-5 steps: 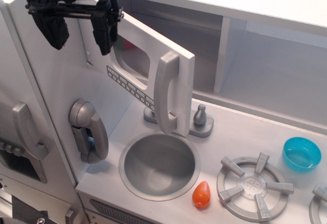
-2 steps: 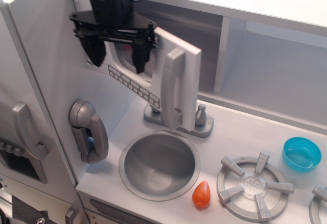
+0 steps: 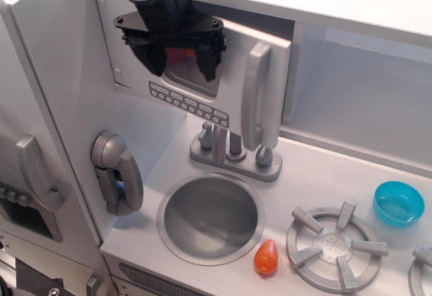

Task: Close microwave

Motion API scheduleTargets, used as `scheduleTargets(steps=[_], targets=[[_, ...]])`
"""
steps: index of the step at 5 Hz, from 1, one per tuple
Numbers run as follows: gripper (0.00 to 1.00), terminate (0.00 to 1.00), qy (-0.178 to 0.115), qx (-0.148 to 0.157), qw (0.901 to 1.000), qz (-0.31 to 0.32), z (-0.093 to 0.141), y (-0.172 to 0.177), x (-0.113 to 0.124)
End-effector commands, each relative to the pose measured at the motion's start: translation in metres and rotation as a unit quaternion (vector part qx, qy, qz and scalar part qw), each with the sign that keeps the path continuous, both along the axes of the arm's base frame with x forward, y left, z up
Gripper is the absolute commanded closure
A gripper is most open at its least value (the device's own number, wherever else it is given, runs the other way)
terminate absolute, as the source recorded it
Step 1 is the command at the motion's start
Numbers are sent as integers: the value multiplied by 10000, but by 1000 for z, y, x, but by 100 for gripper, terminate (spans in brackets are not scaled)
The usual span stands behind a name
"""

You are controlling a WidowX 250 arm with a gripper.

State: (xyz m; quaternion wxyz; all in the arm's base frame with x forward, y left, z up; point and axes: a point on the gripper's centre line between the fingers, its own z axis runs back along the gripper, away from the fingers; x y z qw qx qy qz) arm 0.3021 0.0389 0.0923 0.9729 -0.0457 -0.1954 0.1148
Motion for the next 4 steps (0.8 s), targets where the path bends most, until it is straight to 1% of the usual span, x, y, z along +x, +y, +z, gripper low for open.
scheduleTargets(steps=[1,2,3,4], targets=[[0,0,-1251,110,9916,303,29,4,23],[0,0,-1783,10,9837,221,34,5,22],[0,0,-543,26,9985,118,31,8,10],[0,0,719,537,9952,388,26,18,-32]])
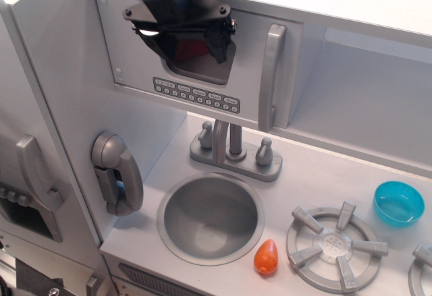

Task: Close microwave

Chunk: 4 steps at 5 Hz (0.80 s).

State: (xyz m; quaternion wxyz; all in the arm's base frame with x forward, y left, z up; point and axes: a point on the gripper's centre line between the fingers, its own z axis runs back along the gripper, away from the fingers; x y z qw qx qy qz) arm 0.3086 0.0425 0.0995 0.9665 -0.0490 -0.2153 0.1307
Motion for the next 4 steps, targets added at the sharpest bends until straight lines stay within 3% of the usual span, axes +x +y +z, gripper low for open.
scheduleTargets(steps=[1,2,3,4], targets=[[0,0,2150,583,9748,-88,26,21,-75],[0,0,2327,516,9705,-355,28,28,-94],[0,0,2120,349,9755,-470,33,31,-96],[0,0,2120,349,9755,-470,33,31,-96]])
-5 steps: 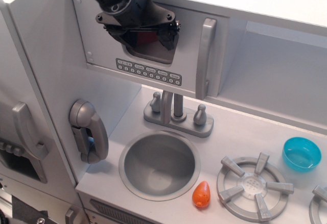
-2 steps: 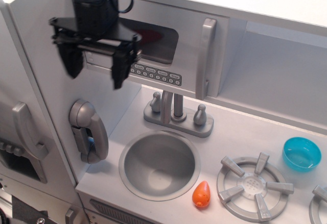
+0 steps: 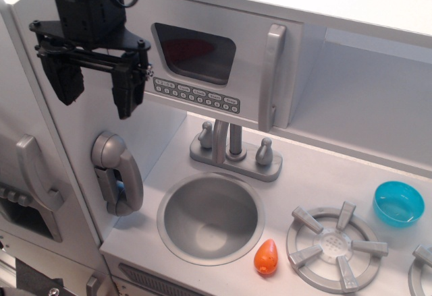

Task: Close microwave

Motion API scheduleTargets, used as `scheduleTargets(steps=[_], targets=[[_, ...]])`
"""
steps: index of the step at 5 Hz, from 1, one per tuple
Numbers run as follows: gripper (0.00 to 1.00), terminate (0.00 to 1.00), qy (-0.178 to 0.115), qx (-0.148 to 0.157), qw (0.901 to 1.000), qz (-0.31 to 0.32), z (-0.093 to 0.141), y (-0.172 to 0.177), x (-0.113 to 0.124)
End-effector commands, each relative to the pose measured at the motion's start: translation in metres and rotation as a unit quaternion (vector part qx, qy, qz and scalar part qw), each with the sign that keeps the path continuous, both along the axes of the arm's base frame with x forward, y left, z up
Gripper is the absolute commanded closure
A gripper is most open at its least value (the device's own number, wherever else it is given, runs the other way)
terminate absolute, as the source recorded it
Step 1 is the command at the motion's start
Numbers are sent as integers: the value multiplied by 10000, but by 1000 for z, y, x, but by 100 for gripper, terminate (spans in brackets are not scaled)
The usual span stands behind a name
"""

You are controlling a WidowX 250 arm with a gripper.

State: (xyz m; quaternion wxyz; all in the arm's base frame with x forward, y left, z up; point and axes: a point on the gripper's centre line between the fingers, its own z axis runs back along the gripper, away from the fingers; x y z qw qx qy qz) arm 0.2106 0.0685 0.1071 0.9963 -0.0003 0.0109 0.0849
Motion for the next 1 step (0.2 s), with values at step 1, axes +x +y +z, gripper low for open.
scheduleTargets(steps=[1], targets=[[0,100,-178,55,9998,0,25,5,2]])
